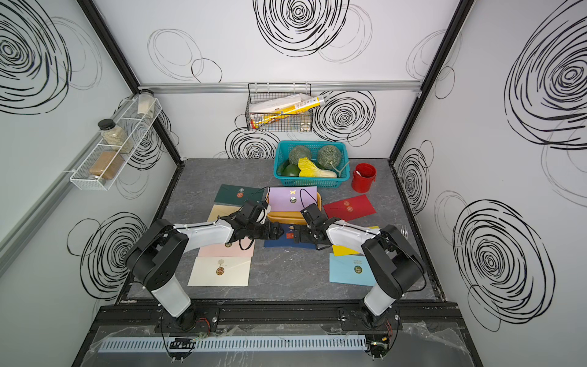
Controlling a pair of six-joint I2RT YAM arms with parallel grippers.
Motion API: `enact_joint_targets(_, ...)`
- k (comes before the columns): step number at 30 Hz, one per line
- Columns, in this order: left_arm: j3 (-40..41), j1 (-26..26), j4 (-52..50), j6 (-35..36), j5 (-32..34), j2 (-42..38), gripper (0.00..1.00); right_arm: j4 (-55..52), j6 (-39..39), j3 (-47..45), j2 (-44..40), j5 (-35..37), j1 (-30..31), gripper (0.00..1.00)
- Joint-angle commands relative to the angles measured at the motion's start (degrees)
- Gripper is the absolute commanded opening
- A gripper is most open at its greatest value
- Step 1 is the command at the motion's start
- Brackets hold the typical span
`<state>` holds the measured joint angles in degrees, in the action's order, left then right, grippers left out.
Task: Put the sealed envelopes into the storage box
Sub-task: Pick up the envelope from the center of the board.
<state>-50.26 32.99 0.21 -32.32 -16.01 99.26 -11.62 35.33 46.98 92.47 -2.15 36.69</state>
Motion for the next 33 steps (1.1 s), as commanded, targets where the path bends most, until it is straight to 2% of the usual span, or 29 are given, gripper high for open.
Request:
enact_joint_targets(1,3.1,0.7,-0.9,-1.5,-4.9,0.5,0.98,1.8,0.2,-2.3,1.1,-7.5,0.1,1.0)
enact_joint_targets(9,5.3,1.1,0.7,-0.8,-6.9,0.3,0.98,7.1,3.8,-5.7,-3.0,-13.5,0.2,1.0)
enact_joint_targets(15,8.7,2.1,1.8,-1.7,-8.3,-3.6,0.99,10.9,6.9,-10.1,-8.6,-16.1,0.2,1.0)
enact_joint_targets(22,7.1,4.0,0.3,-0.9,-7.0,-2.3,0.99,14.0,6.4,-12.0,-5.8,-19.1,0.2,1.0)
enact_joint_targets(25,6.9,4.4,0.3,-1.6,-6.8,-1.8,0.99,16.0,6.7,-12.1,-4.4,-21.5,0.2,0.95)
enact_joint_targets(33,7.5,4.4,1.7,-2.8,-9.4,-3.5,0.99,13.3,4.6,-12.5,-4.5,-21.7,0.2,0.94)
